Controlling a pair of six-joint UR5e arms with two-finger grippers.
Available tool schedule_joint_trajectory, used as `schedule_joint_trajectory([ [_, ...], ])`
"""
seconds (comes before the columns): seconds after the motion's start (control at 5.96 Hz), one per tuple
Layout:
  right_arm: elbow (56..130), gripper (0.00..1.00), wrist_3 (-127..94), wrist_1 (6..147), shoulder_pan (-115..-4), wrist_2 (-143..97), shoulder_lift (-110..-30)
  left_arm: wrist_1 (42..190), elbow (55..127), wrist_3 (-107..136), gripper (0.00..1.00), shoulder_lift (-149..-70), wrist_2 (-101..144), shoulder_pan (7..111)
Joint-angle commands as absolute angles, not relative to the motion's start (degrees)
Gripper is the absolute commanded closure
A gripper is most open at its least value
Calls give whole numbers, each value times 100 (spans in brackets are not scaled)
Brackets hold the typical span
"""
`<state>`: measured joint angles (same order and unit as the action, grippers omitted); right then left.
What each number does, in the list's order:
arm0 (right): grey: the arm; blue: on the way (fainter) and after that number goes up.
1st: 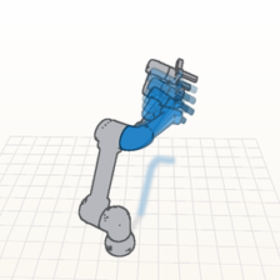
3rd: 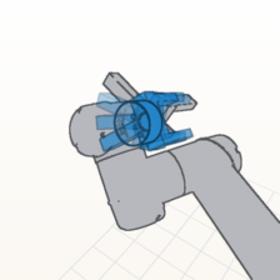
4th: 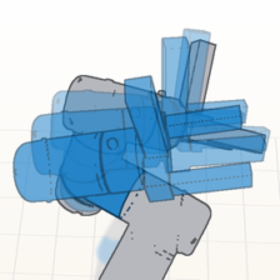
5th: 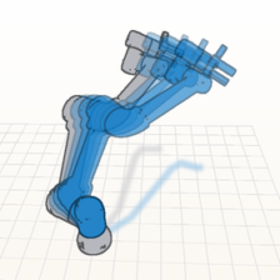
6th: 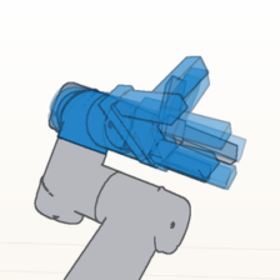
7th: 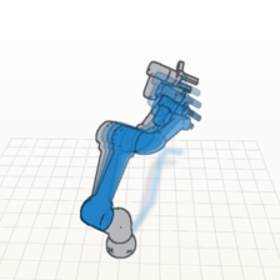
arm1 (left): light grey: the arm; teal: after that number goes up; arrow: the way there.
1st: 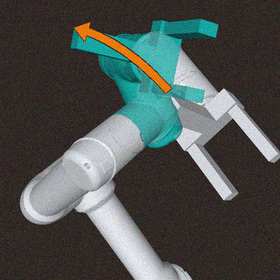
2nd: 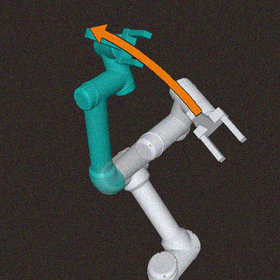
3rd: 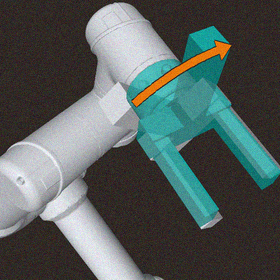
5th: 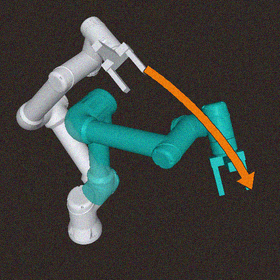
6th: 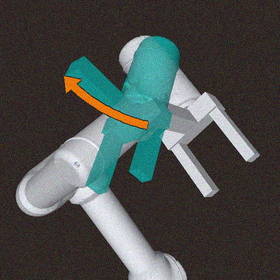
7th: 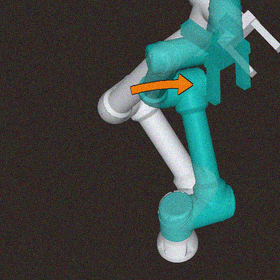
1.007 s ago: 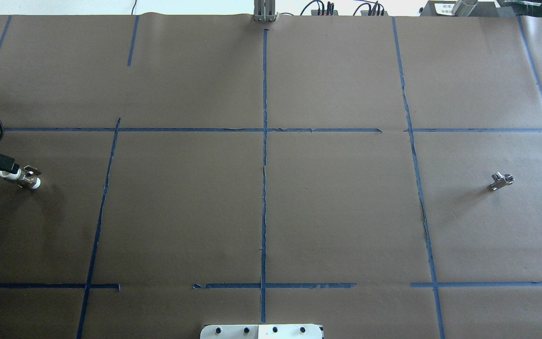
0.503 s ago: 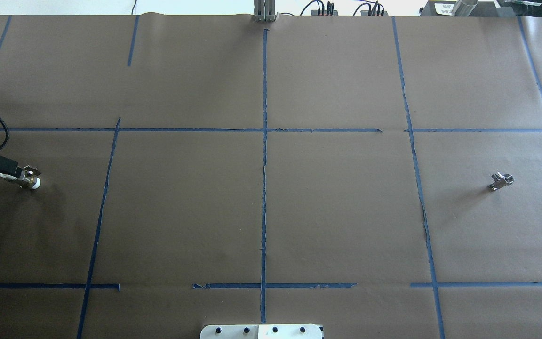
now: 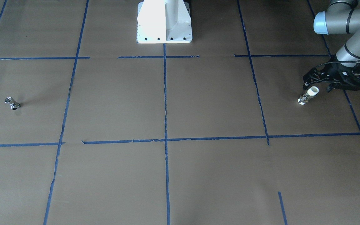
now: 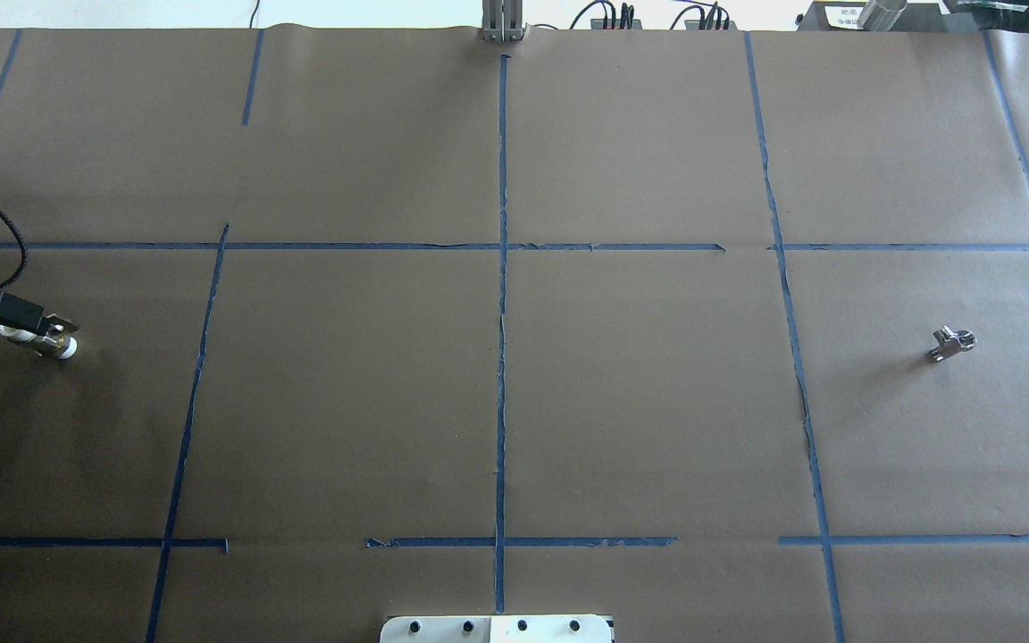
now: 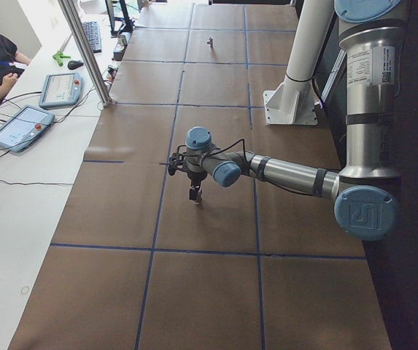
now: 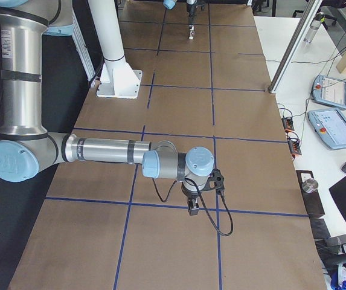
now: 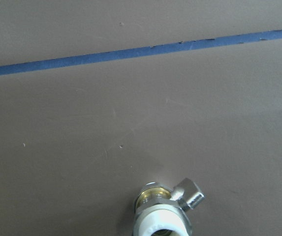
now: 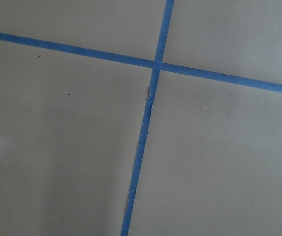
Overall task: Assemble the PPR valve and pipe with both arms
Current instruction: 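Lower the left gripper onto the white PPR fitting and close it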
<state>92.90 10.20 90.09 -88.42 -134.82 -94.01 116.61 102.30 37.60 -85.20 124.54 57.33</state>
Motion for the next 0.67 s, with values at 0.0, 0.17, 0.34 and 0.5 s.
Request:
schedule_joint_trajectory([
  [0.0,9290,0,1020,9009,-8842,-13482,-9404,11663,10187,3753,1,-8552,12454,5678],
  [0.17,9290,0,1020,9009,-8833,-13474,-9404,11663,10187,3805,33,-8552,12454,5678],
  [0.34,9290,0,1020,9009,-8842,-13482,-9404,11646,10178,3797,70,-8560,12445,5678],
  [0.5,9290,0,1011,9009,-8842,-13482,-9404,11637,10186,3797,92,-8561,12445,5678],
])
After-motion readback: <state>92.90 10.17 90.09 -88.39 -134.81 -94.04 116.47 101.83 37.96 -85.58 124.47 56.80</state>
